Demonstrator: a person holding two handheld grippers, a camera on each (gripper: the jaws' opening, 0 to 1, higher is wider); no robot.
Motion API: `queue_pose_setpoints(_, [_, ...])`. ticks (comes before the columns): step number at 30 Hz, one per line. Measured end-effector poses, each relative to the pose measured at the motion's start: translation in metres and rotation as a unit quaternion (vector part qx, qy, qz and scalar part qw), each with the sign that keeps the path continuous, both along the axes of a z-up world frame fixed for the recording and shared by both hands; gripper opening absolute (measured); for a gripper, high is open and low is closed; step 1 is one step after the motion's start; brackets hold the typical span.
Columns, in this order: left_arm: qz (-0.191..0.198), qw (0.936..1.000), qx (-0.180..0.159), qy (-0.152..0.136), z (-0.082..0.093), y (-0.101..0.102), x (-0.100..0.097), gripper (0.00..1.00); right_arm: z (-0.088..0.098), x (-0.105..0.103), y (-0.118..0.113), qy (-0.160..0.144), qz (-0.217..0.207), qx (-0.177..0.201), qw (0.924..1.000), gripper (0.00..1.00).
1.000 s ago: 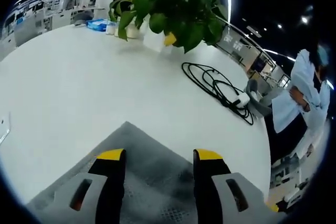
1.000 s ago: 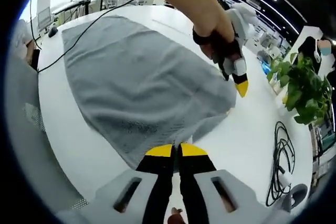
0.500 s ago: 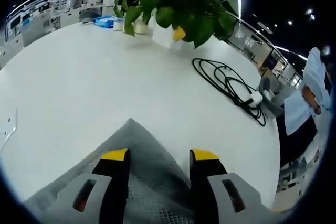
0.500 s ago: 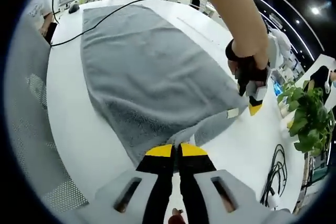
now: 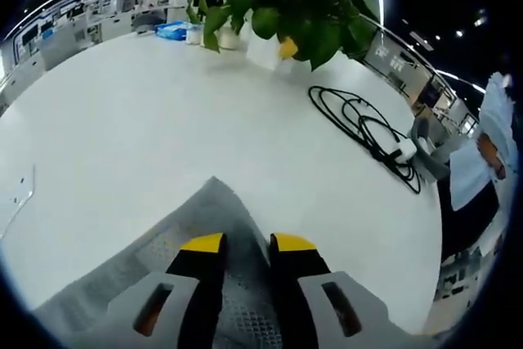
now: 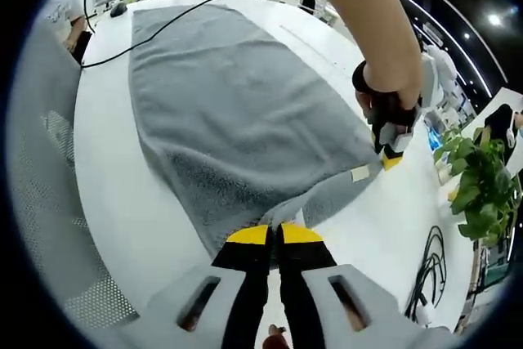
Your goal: Fold the towel on the table until its edges align and the towel forms a compact rectangular stack.
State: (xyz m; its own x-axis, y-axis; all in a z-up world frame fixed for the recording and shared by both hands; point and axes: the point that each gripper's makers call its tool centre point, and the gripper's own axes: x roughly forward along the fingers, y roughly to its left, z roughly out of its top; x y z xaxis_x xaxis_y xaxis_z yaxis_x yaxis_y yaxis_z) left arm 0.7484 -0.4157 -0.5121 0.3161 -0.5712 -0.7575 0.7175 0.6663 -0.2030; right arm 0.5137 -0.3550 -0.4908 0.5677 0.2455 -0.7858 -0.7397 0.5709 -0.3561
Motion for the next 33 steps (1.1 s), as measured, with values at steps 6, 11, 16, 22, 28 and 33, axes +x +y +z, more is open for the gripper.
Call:
queue_pose_setpoints(6, [-0.005,0.9995,-0.025,0.018,0.001,-0.008,-0.004,0.07,0.000,0.000,-0.001,0.000,-0.001,0.000,1.0000,0.00])
queue_pose_setpoints(11, [0.008,0.9985,-0.043,0.034,0.000,-0.009,-0.005,0.02,0.001,0.000,-0.004,0.000,-0.009,0.001,1.0000,0.00])
queue_pose_setpoints(16, [0.014,0.9971,-0.059,0.046,0.005,-0.007,-0.006,0.02,0.003,-0.001,-0.010,0.001,-0.027,0.007,0.9996,0.00])
queue_pose_setpoints(22, [0.012,0.9959,-0.075,0.051,0.015,-0.009,-0.006,0.01,0.010,-0.001,-0.016,0.002,-0.066,0.038,0.9971,0.00])
queue_pose_setpoints(28, [0.008,0.9953,-0.085,0.046,0.028,-0.009,-0.002,0.01,0.022,0.001,-0.019,0.001,-0.101,0.076,0.9919,0.00])
queue_pose_setpoints(33, [0.006,0.9951,-0.090,0.040,0.039,-0.007,-0.001,0.01,0.035,0.001,-0.020,0.004,-0.140,0.122,0.9826,0.00])
